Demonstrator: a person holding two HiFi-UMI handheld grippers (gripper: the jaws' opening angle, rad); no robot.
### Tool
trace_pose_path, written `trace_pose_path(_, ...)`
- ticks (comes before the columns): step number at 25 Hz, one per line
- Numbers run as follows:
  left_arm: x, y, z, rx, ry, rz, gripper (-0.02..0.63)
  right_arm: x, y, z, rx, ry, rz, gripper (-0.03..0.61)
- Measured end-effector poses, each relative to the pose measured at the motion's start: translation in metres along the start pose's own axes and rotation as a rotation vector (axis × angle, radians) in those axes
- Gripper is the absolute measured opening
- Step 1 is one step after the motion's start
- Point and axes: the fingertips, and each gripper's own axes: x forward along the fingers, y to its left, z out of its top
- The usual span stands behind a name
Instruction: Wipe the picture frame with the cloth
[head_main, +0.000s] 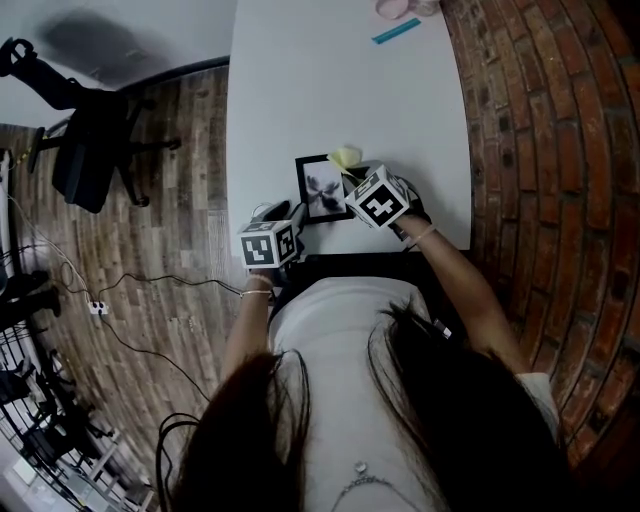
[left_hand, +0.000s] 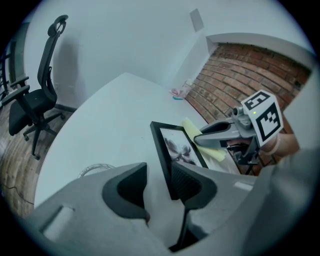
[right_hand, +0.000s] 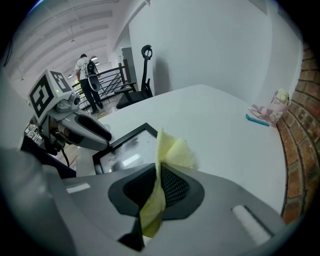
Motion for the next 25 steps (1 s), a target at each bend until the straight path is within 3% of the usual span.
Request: trace_pose_path(25,-0.001,-0.002,0.0,-0.004,0.002,-0.01,0.152,-0.011,0.028,-0.023,0.034,0.019,-0.007,0.034)
